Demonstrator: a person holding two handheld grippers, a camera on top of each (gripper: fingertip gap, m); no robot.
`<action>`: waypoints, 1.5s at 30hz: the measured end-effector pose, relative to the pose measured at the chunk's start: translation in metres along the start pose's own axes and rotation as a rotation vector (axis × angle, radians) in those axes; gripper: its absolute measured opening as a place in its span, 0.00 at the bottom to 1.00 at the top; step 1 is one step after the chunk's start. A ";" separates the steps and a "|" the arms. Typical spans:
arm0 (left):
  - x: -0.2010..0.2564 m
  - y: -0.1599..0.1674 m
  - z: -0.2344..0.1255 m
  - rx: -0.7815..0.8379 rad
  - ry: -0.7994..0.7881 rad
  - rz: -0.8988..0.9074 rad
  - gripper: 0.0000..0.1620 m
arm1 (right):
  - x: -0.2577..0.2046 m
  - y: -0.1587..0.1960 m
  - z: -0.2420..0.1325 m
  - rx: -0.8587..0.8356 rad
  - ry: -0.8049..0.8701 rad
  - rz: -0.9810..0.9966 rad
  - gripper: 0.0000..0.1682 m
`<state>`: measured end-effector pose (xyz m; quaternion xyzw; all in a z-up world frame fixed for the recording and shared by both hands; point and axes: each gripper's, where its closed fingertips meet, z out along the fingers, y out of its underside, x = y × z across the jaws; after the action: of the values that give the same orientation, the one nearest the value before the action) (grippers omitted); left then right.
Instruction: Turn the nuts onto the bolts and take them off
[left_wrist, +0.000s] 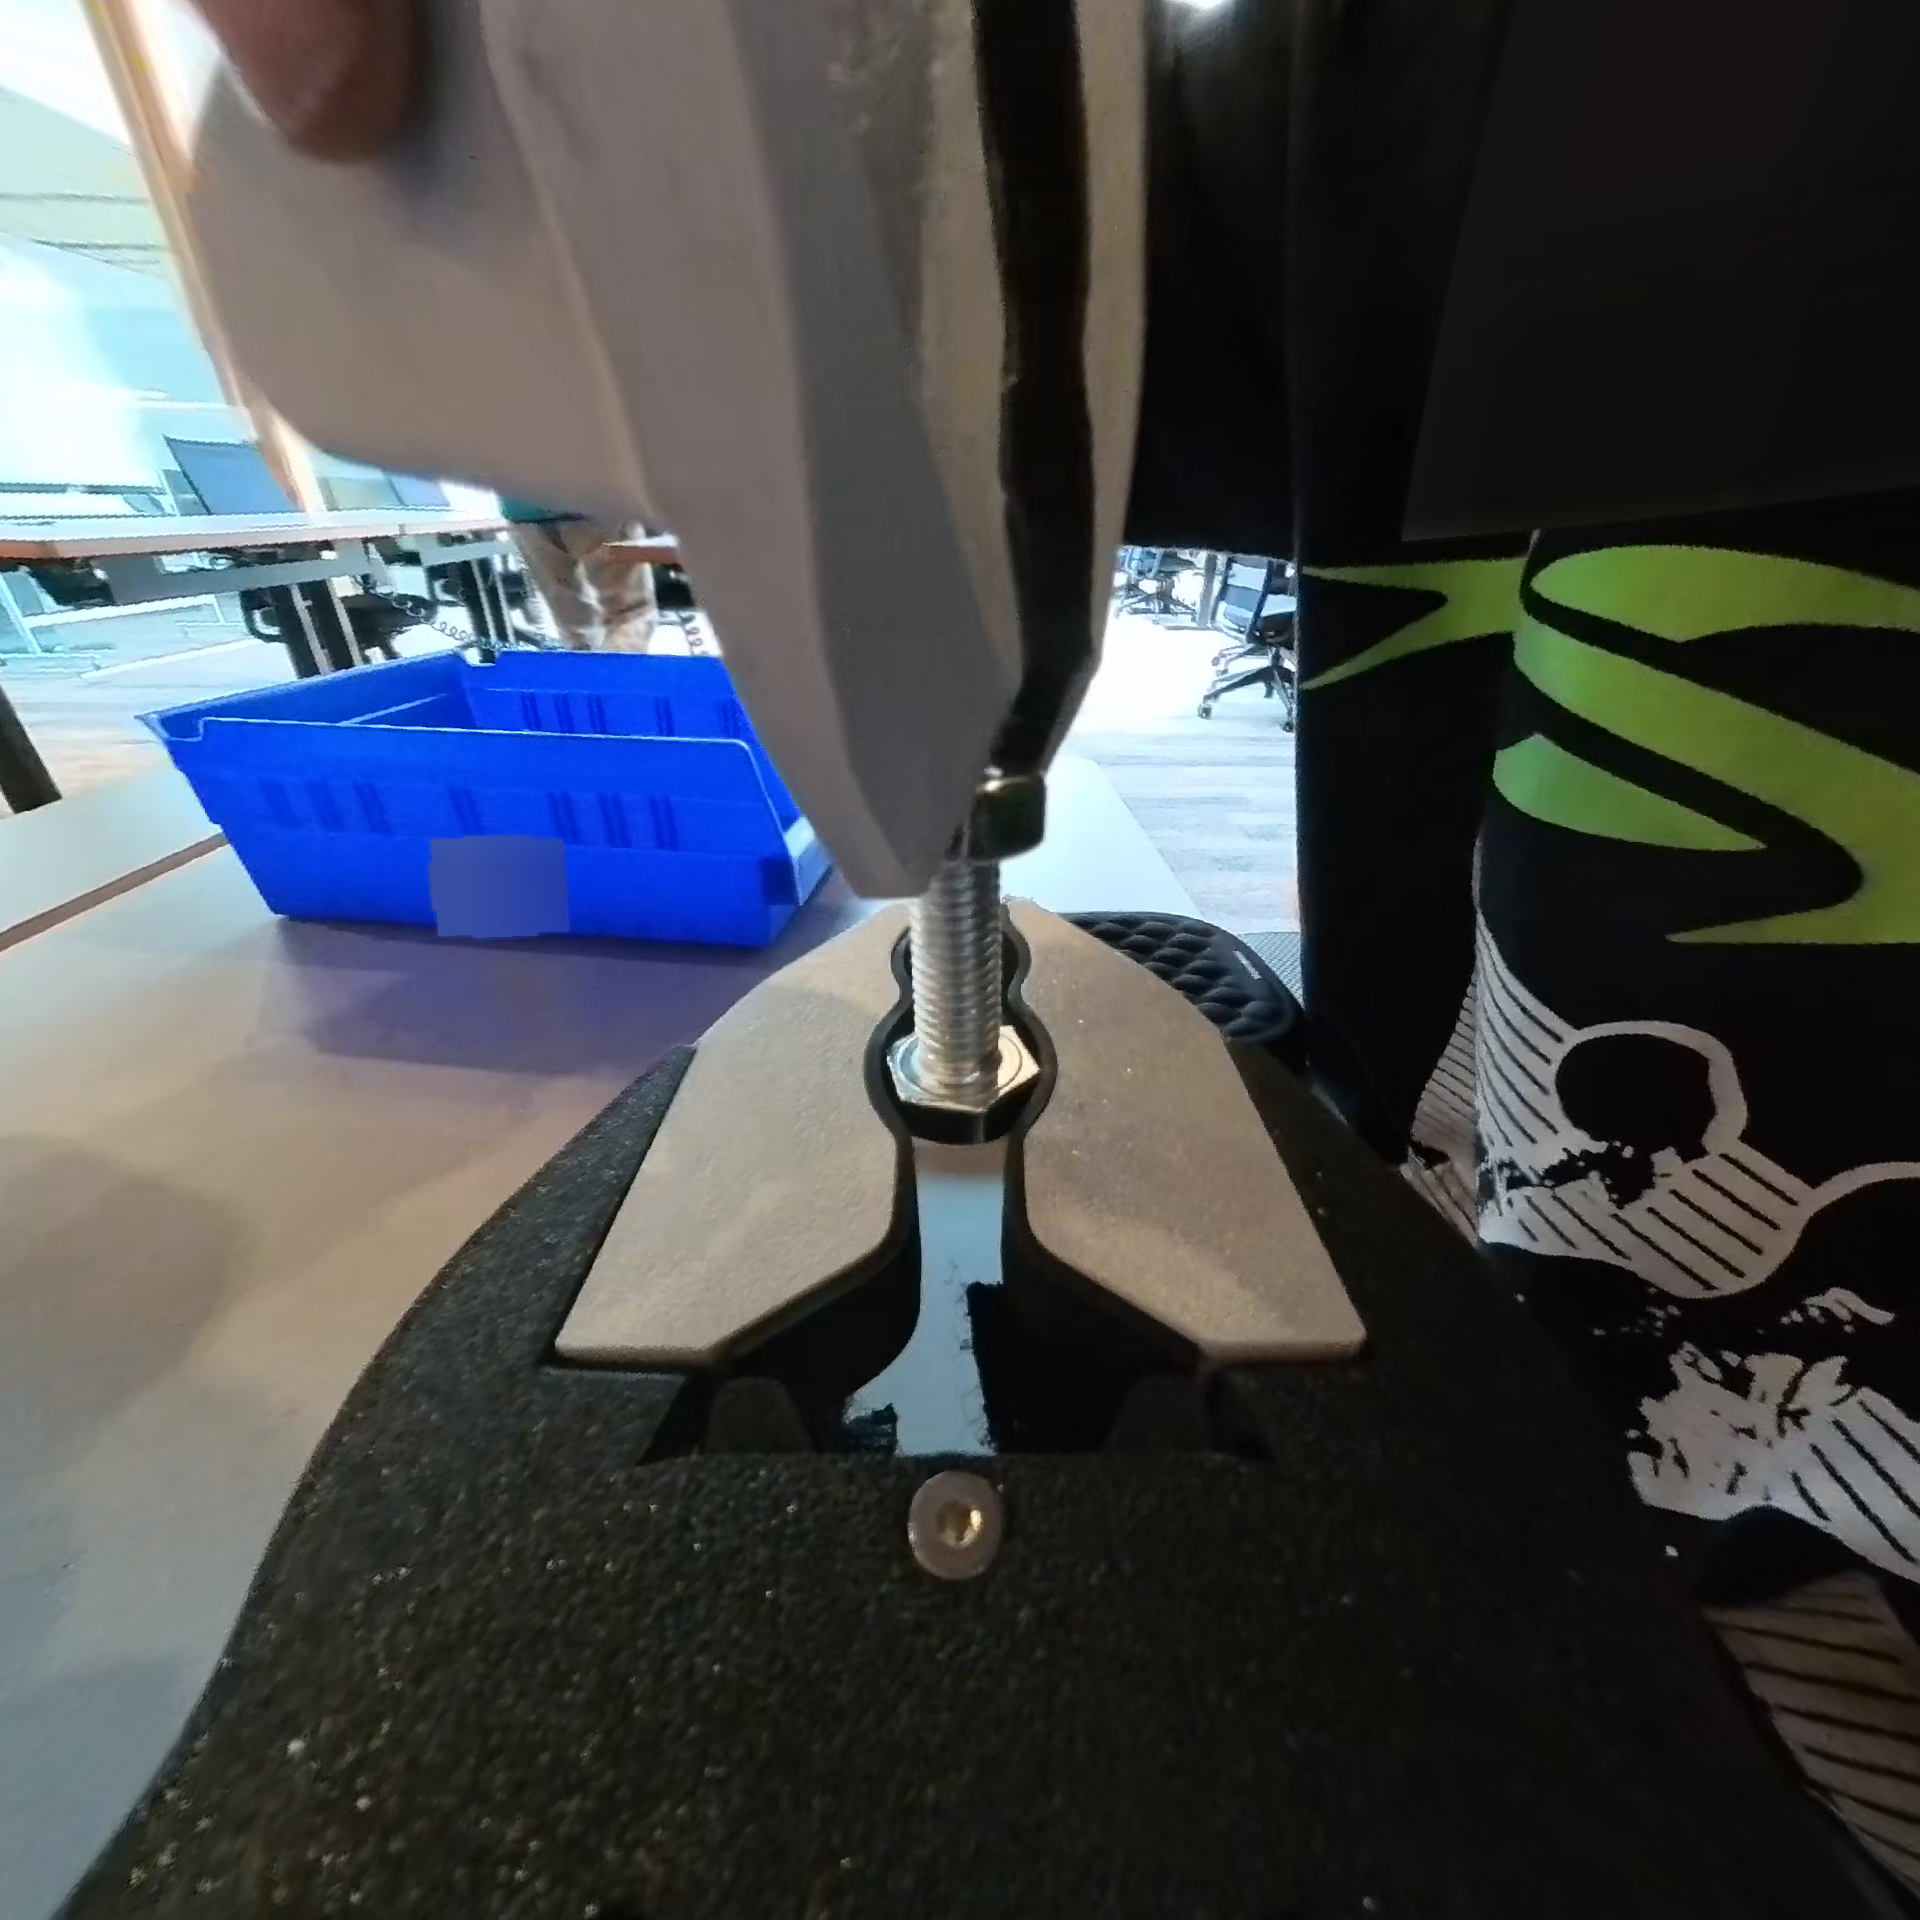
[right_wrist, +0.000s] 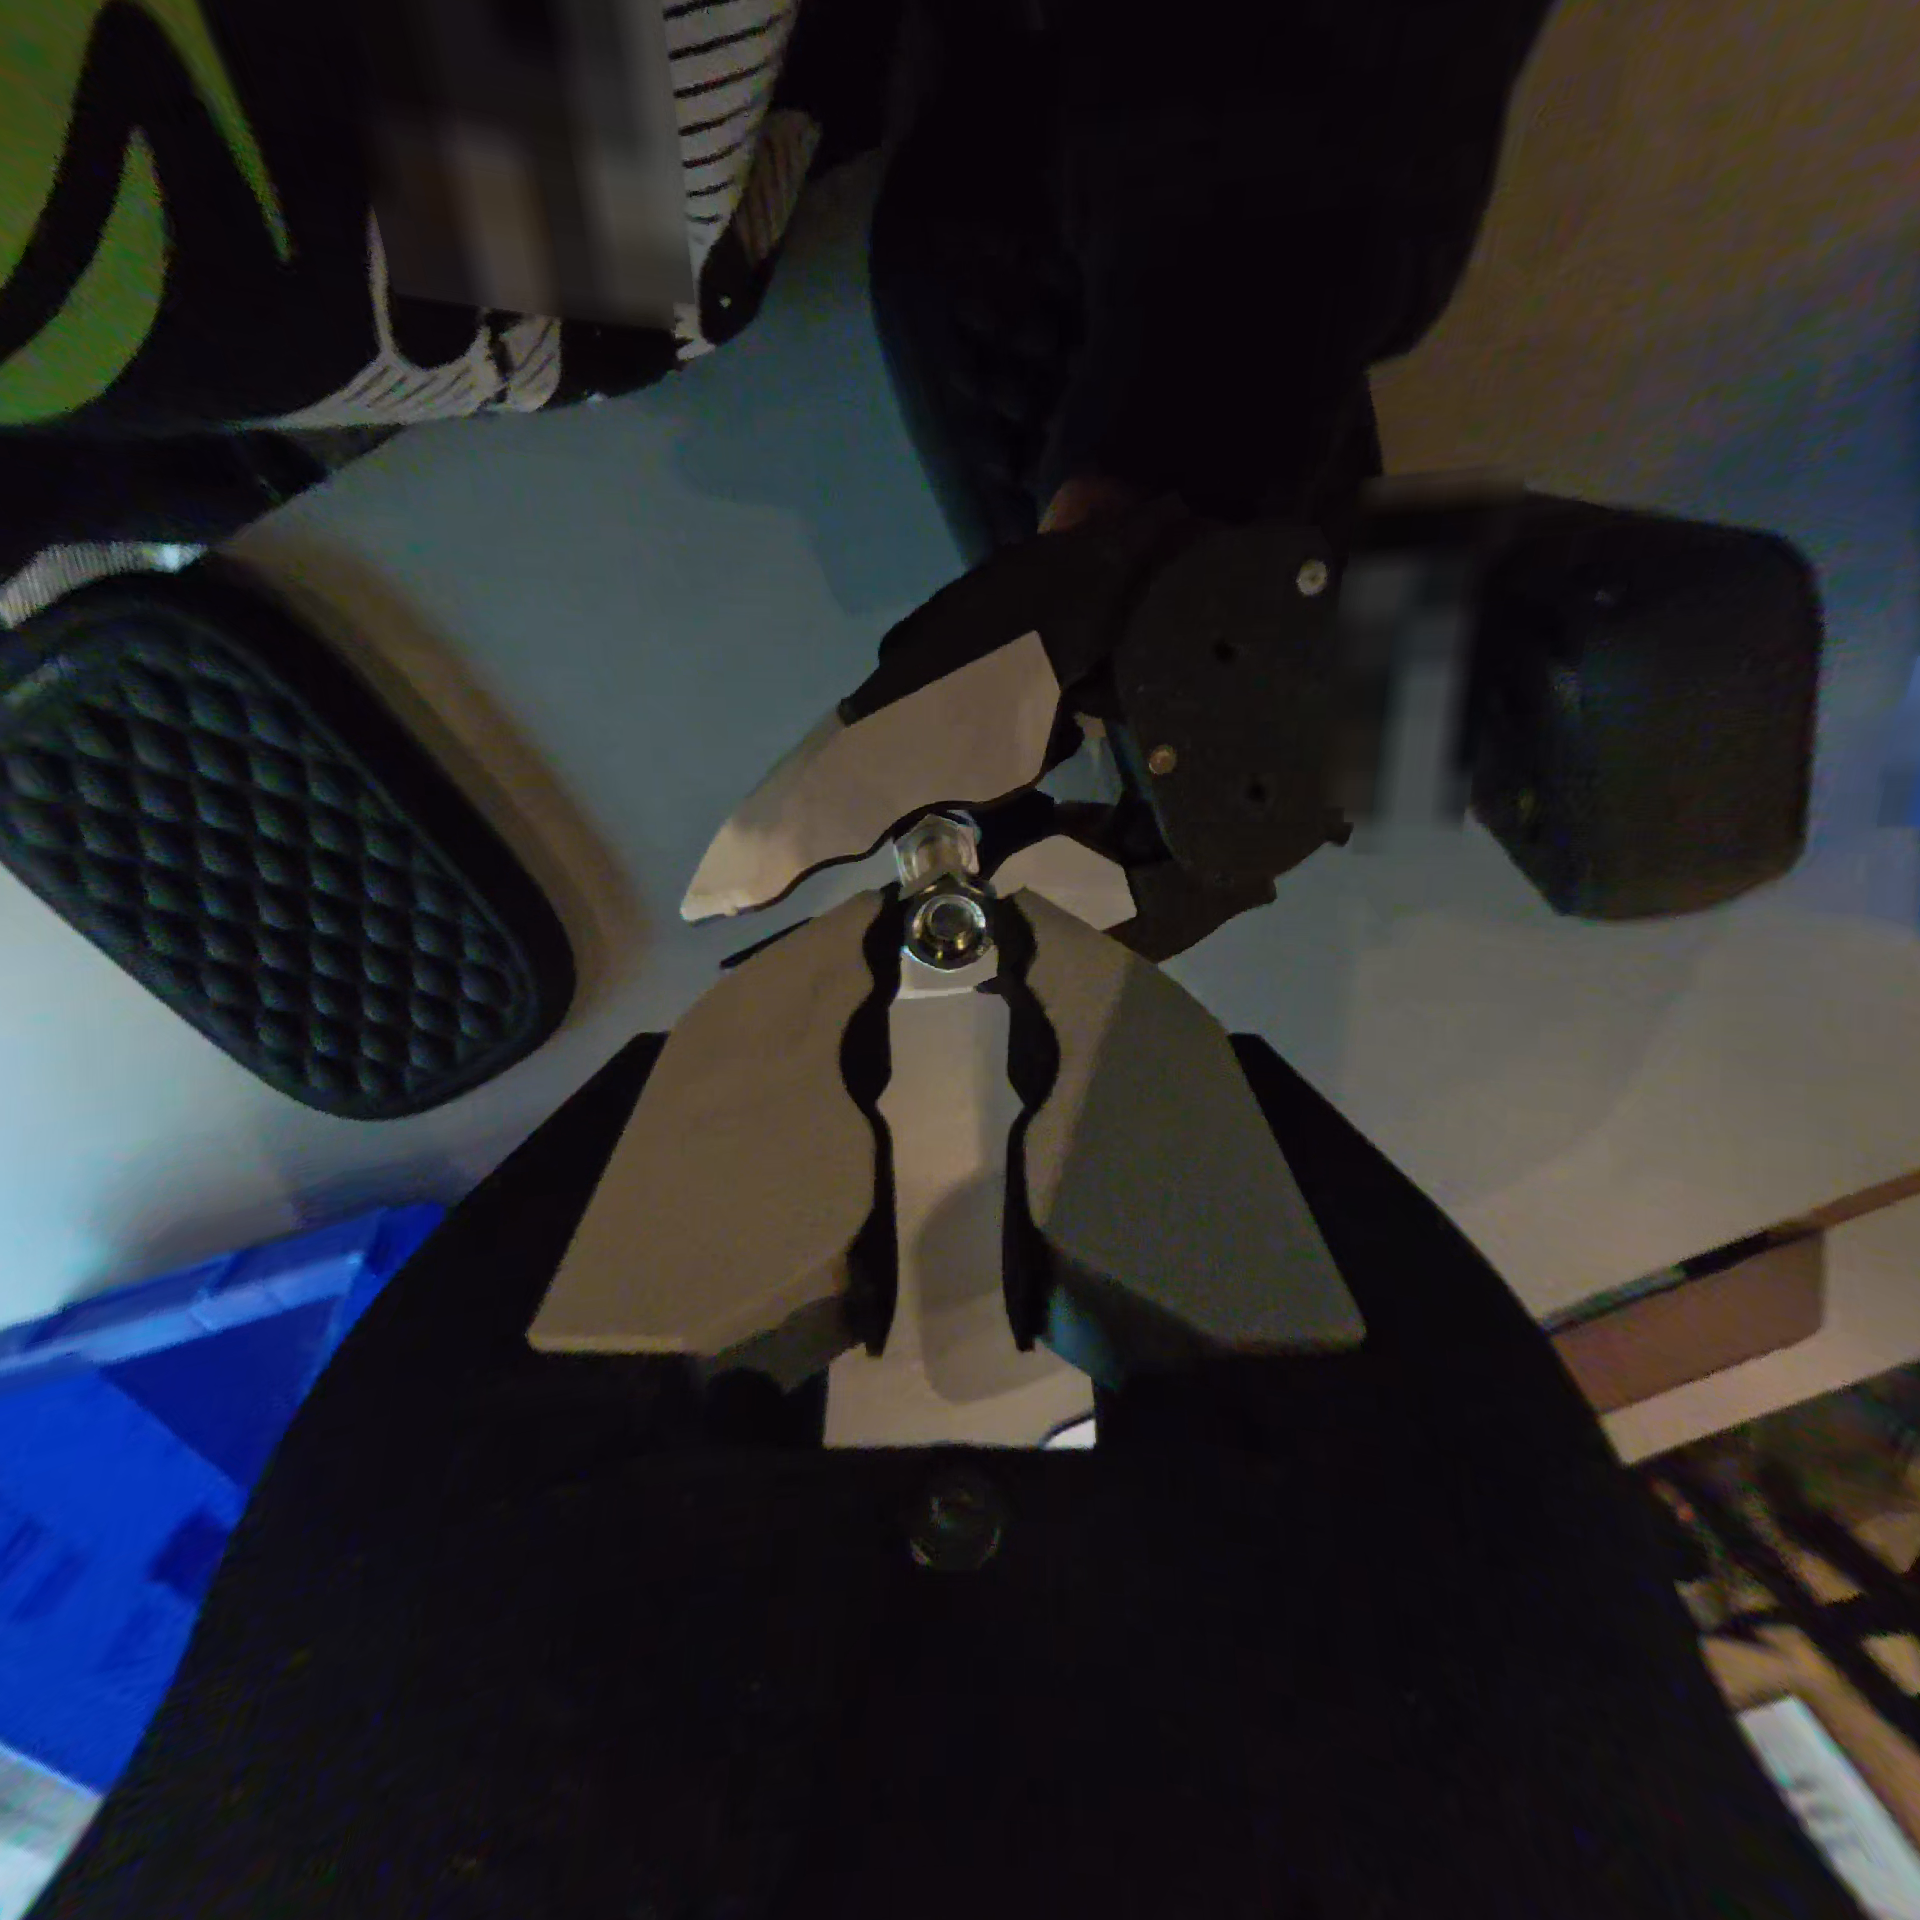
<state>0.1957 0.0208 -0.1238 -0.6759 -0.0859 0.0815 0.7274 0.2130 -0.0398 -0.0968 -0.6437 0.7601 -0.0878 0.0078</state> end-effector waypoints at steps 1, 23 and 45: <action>0.000 0.000 0.000 0.002 -0.002 -0.002 0.07 | 0.000 0.000 0.000 -0.006 0.012 0.044 0.10; 0.003 0.003 0.003 -0.021 0.011 0.009 0.07 | -0.006 -0.004 -0.015 0.034 0.024 0.019 0.28; -0.002 -0.001 -0.001 0.006 -0.008 -0.006 0.07 | 0.002 0.001 -0.004 -0.019 -0.056 0.025 0.10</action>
<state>0.1942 0.0191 -0.1228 -0.6730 -0.0907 0.0824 0.7295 0.2108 -0.0410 -0.0934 -0.6365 0.7684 -0.0625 0.0243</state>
